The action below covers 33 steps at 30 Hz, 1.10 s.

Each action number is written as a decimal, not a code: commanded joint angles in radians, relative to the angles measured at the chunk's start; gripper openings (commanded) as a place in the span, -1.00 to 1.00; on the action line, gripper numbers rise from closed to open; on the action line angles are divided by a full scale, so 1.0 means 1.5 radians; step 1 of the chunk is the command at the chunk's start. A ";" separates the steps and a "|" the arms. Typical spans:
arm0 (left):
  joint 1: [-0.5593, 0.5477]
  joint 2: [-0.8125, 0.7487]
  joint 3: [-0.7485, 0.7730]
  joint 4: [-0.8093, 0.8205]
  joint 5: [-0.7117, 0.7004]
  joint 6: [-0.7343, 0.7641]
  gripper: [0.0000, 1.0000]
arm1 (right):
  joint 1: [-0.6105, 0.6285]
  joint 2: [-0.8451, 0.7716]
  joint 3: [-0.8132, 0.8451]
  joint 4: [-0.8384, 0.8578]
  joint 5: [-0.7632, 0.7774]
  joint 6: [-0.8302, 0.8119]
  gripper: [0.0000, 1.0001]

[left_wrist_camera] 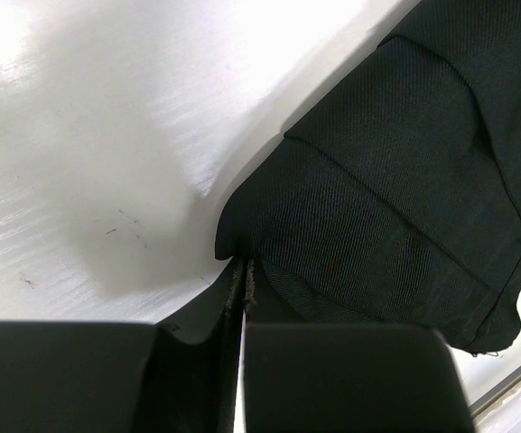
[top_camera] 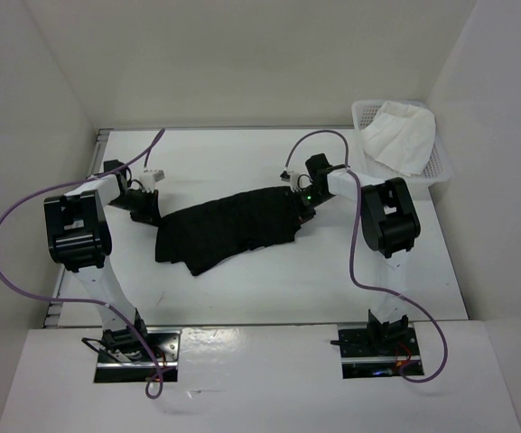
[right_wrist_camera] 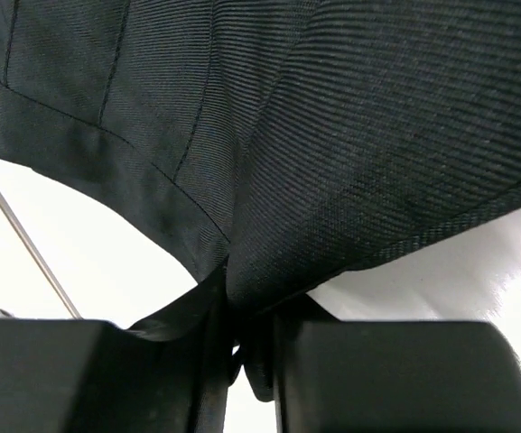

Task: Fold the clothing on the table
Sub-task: Fold the skirt

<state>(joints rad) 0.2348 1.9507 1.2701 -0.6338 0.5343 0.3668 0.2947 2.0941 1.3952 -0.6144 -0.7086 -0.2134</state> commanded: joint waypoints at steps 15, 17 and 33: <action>0.003 0.015 -0.021 -0.023 -0.012 0.031 -1.00 | -0.023 -0.036 0.016 -0.002 0.170 0.010 -1.00; 0.003 0.015 -0.015 -0.029 -0.012 0.031 -1.00 | -0.017 -0.046 0.035 -0.011 0.188 0.016 -1.00; -0.018 0.002 0.010 -0.050 -0.012 0.011 -1.00 | 0.171 -0.040 0.199 -0.021 0.487 0.056 -1.00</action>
<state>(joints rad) 0.2207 1.9507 1.2716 -0.6823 0.5331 0.3660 0.5045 2.0529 1.6444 -0.6415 -0.0784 -0.1455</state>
